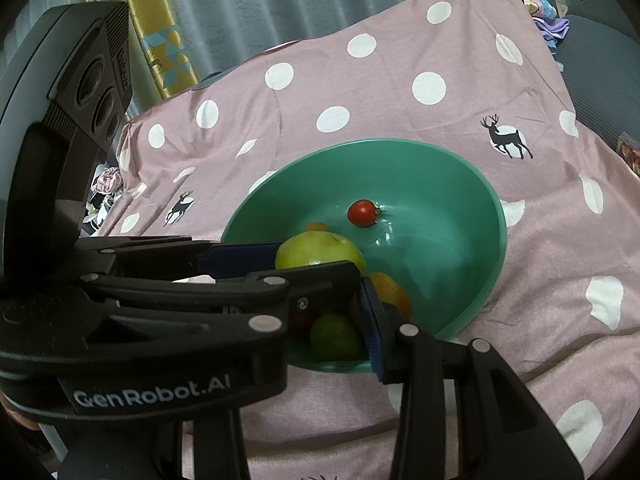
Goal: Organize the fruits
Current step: 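Hold the lime in the left gripper low inside the bowl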
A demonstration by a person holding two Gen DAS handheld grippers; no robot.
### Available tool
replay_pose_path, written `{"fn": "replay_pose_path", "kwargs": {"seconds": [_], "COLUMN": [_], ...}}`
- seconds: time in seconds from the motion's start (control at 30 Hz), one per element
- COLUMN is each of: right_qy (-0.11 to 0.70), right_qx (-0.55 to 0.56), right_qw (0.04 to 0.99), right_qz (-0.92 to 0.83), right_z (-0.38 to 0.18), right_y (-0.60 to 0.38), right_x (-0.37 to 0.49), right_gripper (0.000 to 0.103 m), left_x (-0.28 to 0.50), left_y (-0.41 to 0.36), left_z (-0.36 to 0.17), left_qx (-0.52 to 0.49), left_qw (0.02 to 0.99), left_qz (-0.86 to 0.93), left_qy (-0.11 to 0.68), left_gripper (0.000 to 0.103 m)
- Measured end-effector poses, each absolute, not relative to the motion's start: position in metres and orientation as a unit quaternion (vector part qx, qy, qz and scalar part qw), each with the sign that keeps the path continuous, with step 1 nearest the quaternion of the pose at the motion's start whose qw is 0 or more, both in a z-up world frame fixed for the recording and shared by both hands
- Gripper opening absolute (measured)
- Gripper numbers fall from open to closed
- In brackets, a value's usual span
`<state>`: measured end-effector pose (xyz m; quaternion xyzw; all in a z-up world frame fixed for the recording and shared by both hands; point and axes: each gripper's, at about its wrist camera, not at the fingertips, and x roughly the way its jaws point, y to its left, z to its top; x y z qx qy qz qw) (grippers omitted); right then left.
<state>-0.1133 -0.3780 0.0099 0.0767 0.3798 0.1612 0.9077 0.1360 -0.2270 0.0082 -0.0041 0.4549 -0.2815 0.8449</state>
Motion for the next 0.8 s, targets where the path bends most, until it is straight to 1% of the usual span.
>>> {"fn": "replay_pose_path", "kwargs": {"seconds": [0.47,0.63,0.8], "right_qy": [0.387,0.391,0.393], "right_qx": [0.074,0.068,0.06], "right_qw": [0.906,0.906,0.906], "right_qz": [0.153,0.146,0.144], "right_z": [0.01,0.01,0.011], "right_y": [-0.38,-0.378,-0.375], "right_x": [-0.106,-0.093,-0.085], "right_gripper": [0.04,0.04,0.04], "left_x": [0.123,0.092,0.036], "left_y": [-0.228,-0.223,-0.219], "left_z": [0.004,0.0,-0.002], "left_qx": [-0.01,-0.029,-0.027], "left_qw": [0.838,0.833,0.833], "left_qz": [-0.281,-0.273,-0.267], "left_qy": [0.468,0.48,0.483], "left_gripper": [0.045,0.045,0.045]}}
